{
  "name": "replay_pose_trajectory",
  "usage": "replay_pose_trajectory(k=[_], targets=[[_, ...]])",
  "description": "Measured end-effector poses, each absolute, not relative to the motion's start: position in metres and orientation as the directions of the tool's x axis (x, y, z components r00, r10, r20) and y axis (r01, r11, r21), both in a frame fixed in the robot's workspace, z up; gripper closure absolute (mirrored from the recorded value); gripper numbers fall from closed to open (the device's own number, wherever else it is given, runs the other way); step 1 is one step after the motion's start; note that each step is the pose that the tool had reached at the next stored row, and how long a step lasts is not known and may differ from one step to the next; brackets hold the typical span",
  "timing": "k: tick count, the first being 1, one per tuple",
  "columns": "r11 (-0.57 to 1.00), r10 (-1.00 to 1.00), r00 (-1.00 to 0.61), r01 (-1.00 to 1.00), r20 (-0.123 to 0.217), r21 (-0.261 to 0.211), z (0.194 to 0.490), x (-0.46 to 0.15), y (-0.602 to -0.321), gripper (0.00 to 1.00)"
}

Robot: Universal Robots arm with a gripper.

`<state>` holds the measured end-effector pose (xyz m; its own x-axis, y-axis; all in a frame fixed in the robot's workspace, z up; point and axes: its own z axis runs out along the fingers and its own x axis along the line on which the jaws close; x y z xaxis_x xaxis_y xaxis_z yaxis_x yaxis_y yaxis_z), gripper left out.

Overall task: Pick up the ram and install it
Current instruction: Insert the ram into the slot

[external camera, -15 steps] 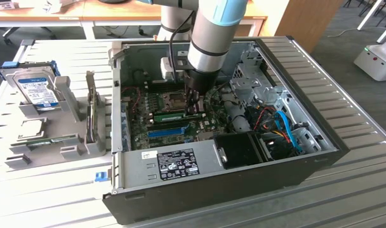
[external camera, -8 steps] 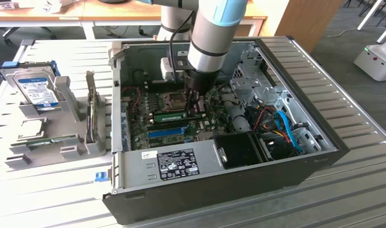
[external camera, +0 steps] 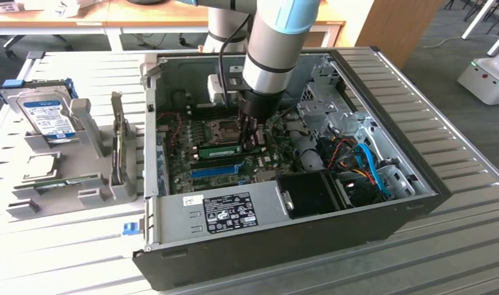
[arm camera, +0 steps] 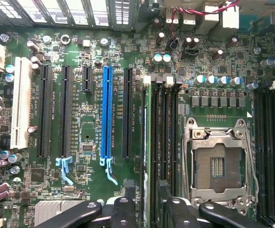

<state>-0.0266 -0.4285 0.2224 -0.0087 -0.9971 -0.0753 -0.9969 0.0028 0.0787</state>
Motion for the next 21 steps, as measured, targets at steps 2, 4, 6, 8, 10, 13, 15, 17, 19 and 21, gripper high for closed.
replay_pose_trajectory(k=[2, 4, 6, 8, 10, 13, 15, 17, 19, 21], targets=[[0.003, -0.997, -0.009, -0.997, -0.075, 0.079, 0.223, -0.027, -0.428, 0.69], [0.003, -0.997, -0.009, -0.997, -0.075, 0.079, 0.224, -0.027, -0.429, 0.69], [0.003, -0.997, -0.009, -0.997, -0.075, 0.079, 0.228, -0.027, -0.429, 0.69], [0.003, -0.997, -0.009, -0.997, -0.075, 0.079, 0.233, -0.027, -0.428, 0.69], [0.003, -0.997, -0.009, -0.997, -0.075, 0.079, 0.24, -0.027, -0.428, 0.69], [0.003, -0.997, -0.009, -0.997, -0.075, 0.079, 0.251, -0.027, -0.428, 0.69], [0.003, -0.997, -0.009, -0.997, -0.075, 0.079, 0.259, -0.027, -0.428, 0.69], [0.003, -0.997, -0.009, -0.997, -0.075, 0.079, 0.266, -0.027, -0.428, 0.69], [0.003, -0.997, -0.009, -0.997, -0.075, 0.079, 0.273, -0.027, -0.428, 0.69], [0.003, -0.997, -0.009, -0.997, -0.075, 0.079, 0.278, -0.027, -0.428, 0.69]])
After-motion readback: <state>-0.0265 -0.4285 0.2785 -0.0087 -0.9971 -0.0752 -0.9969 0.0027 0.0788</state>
